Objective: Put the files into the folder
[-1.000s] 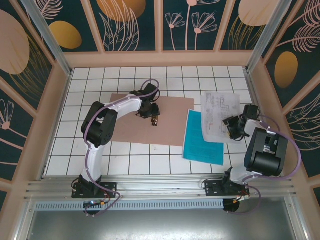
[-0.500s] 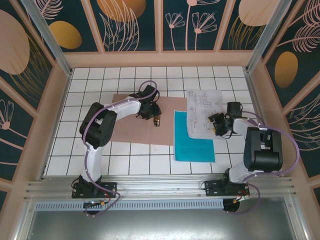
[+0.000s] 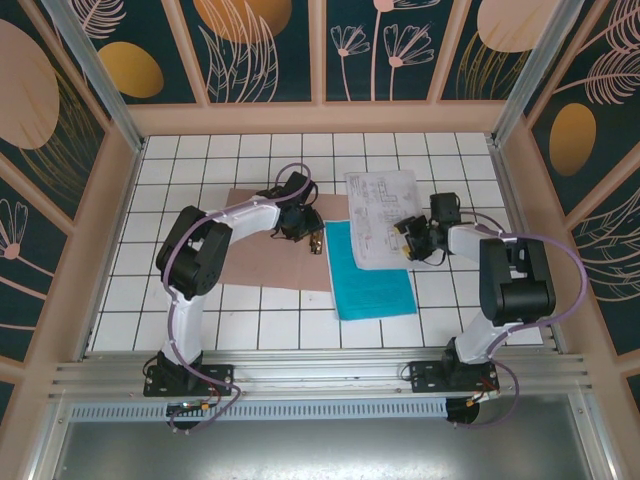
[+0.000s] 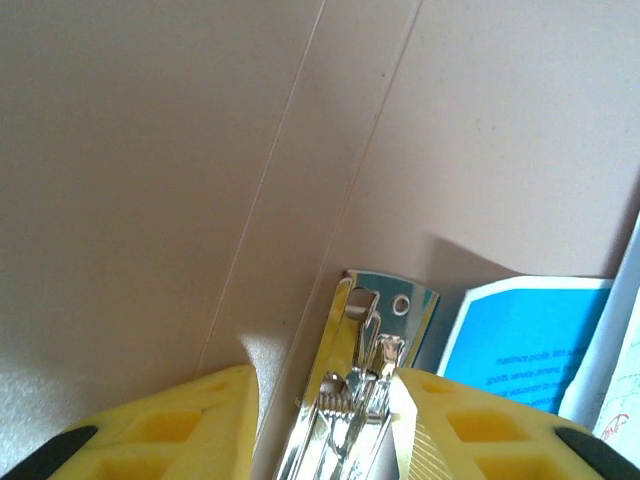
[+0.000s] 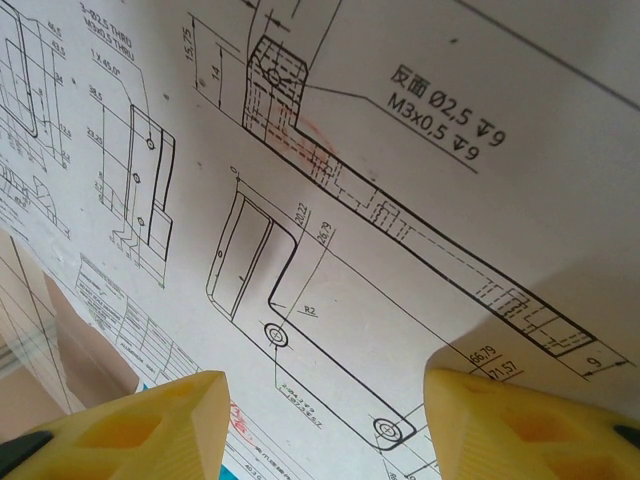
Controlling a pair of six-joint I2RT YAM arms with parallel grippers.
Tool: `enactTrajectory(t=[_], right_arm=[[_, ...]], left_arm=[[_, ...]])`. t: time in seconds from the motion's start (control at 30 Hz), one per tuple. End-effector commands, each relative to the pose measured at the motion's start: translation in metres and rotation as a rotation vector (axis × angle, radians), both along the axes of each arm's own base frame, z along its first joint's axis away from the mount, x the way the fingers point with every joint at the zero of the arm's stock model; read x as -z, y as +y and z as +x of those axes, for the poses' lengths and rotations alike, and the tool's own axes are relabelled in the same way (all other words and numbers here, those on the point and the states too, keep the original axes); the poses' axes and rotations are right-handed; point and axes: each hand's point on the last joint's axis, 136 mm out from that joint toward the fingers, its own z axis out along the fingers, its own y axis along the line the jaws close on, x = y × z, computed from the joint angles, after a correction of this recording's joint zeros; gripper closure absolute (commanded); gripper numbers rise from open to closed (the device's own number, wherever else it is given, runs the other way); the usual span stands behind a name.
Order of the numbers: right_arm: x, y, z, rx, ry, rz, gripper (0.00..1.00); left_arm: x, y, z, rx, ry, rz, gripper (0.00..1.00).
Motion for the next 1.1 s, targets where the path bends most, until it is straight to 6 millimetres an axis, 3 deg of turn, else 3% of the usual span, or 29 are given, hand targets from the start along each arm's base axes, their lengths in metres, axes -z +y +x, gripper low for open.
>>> enactTrajectory(t=[0.0,0.2,0.33,0.4,0.57,0.8,1.07], right_arm=[[0.029,0.005,-0.029,0.003,0.159,-0.014,0.43],[0.021,0.011,-0.028,-0.002,0.148,-0.002,0.43],[-0.001,0.009,-0.015,-0.027,0.084,-0.032,0.43],[-0.013,0.008,-0.007,-0.058,0.046,-0.058,0.42],[-0.036,-0.002,0.01,-0.117,-0.035,-0.116,0.42],[-0.032,-0.006,0.025,-0.157,-0.06,-0.082,0.48],[-0.013,-0.027,0.029,-0.133,-0.022,-0.107,0.49]], left_arm=[[-0.021,-0.002,-0.003,-0.01,-0.019,-0.023,0.59],[-0.045,0.002,0.002,-0.033,-0.064,-0.018,0.53],[-0.066,-0.002,0.006,-0.034,-0.092,-0.045,0.49],[-0.076,-0.012,0.007,-0.019,-0.093,-0.097,0.47],[-0.093,-0.06,0.004,0.062,-0.075,-0.29,0.46],[-0.082,-0.108,0.0,0.121,-0.028,-0.374,0.51],[-0.05,-0.113,-0.003,0.132,0.021,-0.335,0.51]])
